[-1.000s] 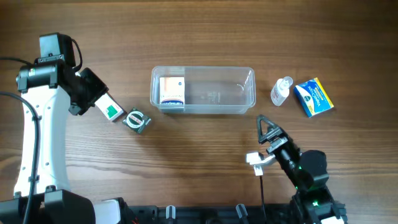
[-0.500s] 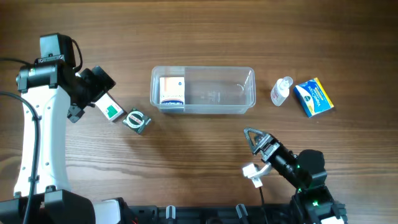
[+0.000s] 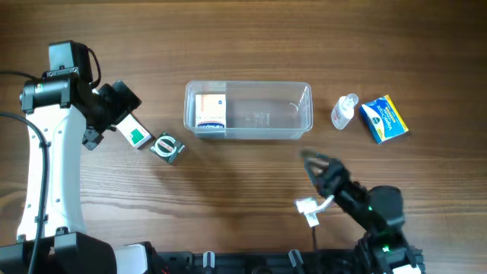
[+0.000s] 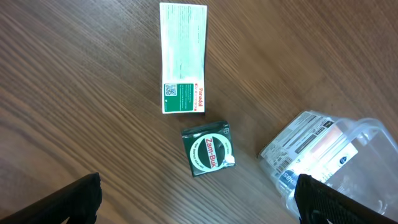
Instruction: Pack container
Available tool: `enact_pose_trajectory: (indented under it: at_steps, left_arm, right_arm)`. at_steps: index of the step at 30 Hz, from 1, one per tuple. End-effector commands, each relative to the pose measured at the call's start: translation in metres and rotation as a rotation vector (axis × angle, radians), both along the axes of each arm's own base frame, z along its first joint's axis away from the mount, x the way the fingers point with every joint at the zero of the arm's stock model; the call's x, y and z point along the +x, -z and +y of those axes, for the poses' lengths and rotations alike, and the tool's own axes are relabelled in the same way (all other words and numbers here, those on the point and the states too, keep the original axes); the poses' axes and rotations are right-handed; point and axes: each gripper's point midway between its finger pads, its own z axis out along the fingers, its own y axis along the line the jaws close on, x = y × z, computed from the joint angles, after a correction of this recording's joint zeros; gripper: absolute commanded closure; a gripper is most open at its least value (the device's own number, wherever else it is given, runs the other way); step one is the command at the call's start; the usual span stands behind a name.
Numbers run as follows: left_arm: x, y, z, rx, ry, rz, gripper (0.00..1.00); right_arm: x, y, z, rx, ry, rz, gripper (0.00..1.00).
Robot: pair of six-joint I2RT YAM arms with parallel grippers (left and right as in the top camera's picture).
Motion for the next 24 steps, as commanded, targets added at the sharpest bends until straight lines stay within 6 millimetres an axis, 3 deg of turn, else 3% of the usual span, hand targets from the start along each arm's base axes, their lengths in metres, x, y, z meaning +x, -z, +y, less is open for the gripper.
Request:
enact_pose_trajectory:
  at_steps: [1,4,6,8,12,14,15,18,19,24]
  left_arm:
    - [0.000,0.003,0.000,-0.010,-0.001,0.007,0.00]
    - [0.000,0.003,0.000,-0.010,-0.001,0.007,0.00]
    - [0.000,0.003,0.000,-0.010,-0.001,0.008,0.00]
    - [0.000,0.003,0.000,-0.010,-0.001,0.008,0.00]
    - [-0.002,0.003,-0.001,-0.011,-0.001,0.016,0.00]
    - [-0.002,0.003,-0.001,-0.011,-0.001,0.018,0.00]
    - [-0.003,0.003,-0.001,-0.011,-0.001,0.019,0.00]
    - [-0.002,0.003,-0.001,-0.012,-0.001,0.017,0.00]
    - [-0.002,0.003,-0.001,-0.011,-0.001,0.017,0.00]
    - [-0.003,0.003,-0.001,-0.011,-0.001,0.019,0.00]
  right_arm:
    - [-0.002,-0.057,0.001,0.607,-0.018,0.263,0.00]
    - [-0.006,-0.115,-0.016,1.015,-0.070,0.303,0.00]
    - [-0.009,-0.137,-0.029,1.161,-0.089,0.280,0.00]
    - [-0.017,-0.154,-0.033,1.167,-0.121,0.187,0.00]
    - [-0.026,-0.167,-0.036,0.974,-0.078,-0.079,0.00]
    - [-0.038,-0.186,-0.043,1.040,-0.117,-0.141,0.00]
    - [-0.040,-0.194,-0.052,1.142,-0.128,-0.122,0.00]
    - [-0.030,-0.212,-0.103,1.724,-0.168,0.076,0.00]
    - [-0.026,-0.214,-0.112,1.845,-0.186,0.130,0.00]
    - [-0.010,-0.249,-0.111,1.891,-0.107,0.235,0.00]
